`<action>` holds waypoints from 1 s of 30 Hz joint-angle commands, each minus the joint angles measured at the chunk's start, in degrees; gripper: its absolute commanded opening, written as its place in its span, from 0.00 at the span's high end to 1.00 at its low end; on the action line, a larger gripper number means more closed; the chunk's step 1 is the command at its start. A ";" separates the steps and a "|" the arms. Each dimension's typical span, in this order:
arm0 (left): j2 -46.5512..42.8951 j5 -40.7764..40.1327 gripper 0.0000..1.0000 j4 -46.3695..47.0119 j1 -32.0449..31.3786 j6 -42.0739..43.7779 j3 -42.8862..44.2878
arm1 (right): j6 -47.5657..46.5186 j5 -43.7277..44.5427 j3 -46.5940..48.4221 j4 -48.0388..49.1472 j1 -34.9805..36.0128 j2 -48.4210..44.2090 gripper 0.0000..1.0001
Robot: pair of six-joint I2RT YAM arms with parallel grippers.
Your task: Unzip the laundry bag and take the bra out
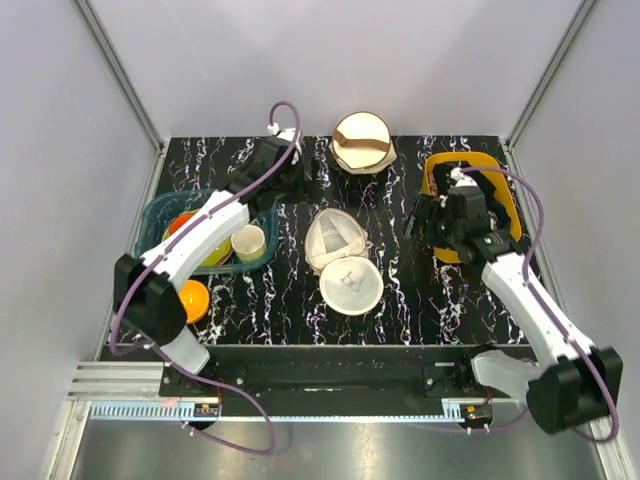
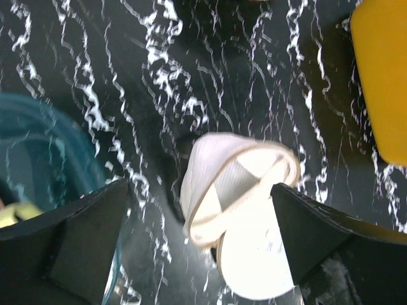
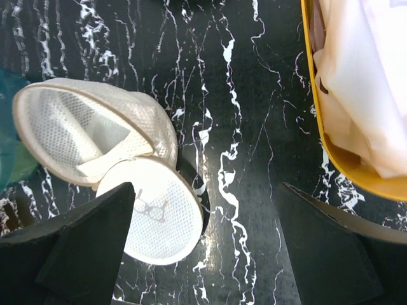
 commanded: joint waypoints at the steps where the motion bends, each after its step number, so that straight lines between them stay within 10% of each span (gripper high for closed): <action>1: 9.58 0.40 0.01 5.04 0.46 0.64 10.60 | 0.73 0.07 -3.36 1.80 0.58 -11.53 0.00; 9: 32.72 24.12 0.07 14.80 10.04 -14.29 29.76 | 0.73 3.95 -5.38 -4.35 0.49 -20.96 0.00; 30: 55.67 29.49 0.06 26.49 12.15 -15.43 54.01 | 7.32 2.88 -8.46 -8.13 0.58 -22.29 0.00</action>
